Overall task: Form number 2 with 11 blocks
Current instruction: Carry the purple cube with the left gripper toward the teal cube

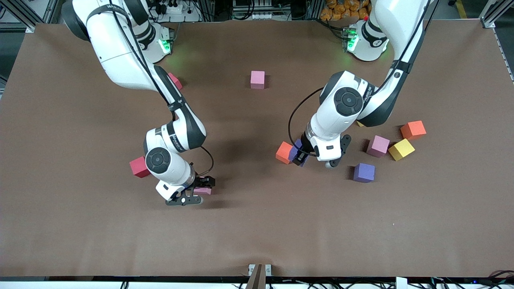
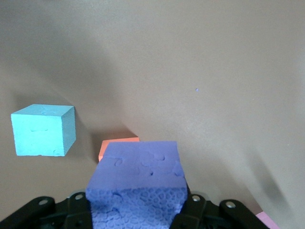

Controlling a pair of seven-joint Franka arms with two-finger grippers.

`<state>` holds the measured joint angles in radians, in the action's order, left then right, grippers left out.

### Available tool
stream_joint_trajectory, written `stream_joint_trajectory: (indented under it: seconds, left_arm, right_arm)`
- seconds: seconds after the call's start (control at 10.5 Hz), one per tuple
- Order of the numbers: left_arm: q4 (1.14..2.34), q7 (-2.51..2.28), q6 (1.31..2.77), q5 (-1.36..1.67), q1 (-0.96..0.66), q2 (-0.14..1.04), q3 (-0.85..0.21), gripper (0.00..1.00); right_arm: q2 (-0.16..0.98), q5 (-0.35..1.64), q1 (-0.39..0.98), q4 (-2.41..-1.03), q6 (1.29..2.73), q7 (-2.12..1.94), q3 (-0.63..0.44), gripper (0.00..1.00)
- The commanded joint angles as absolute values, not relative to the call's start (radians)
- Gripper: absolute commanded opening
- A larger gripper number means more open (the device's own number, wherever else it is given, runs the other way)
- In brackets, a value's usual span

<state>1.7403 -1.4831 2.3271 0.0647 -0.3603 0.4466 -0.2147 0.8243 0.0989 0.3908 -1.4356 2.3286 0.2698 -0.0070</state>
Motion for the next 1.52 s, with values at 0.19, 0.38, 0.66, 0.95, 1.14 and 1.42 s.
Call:
stream_joint_trajectory:
  seconds: [0.19, 0.38, 0.66, 0.95, 1.14, 1.42]
  left_arm:
    - [1.743, -1.512, 2.301, 0.077, -0.373, 0.437, -0.222, 0.38]
    - [1.746, -1.531, 2.299, 0.077, -0.370, 0.433, -0.224, 0.38]
    - [1.746, -1.580, 2.298, 0.075, -0.362, 0.420, -0.227, 0.34]
    - [1.744, -1.666, 2.298, 0.078, -0.359, 0.425, -0.225, 0.35]
    - [1.781, -1.756, 2.298, 0.075, -0.371, 0.420, -0.225, 0.35]
    - [1.792, -1.869, 2.304, 0.081, -0.364, 0.417, -0.227, 0.35]
  right_arm:
    - [0.831, 0.115, 0.385, -1.430, 2.318, 0.282, 0.002, 0.00]
    - [0.824, 0.114, 0.388, -1.427, 2.319, 0.275, 0.002, 0.00]
    - [0.802, 0.112, 0.396, -1.425, 2.307, 0.273, 0.005, 0.00]
    - [0.773, 0.112, 0.399, -1.422, 2.269, 0.272, 0.006, 0.00]
    - [0.758, 0.112, 0.399, -1.422, 2.250, 0.272, 0.008, 0.00]
    - [0.746, 0.112, 0.400, -1.422, 2.227, 0.272, 0.008, 0.00]
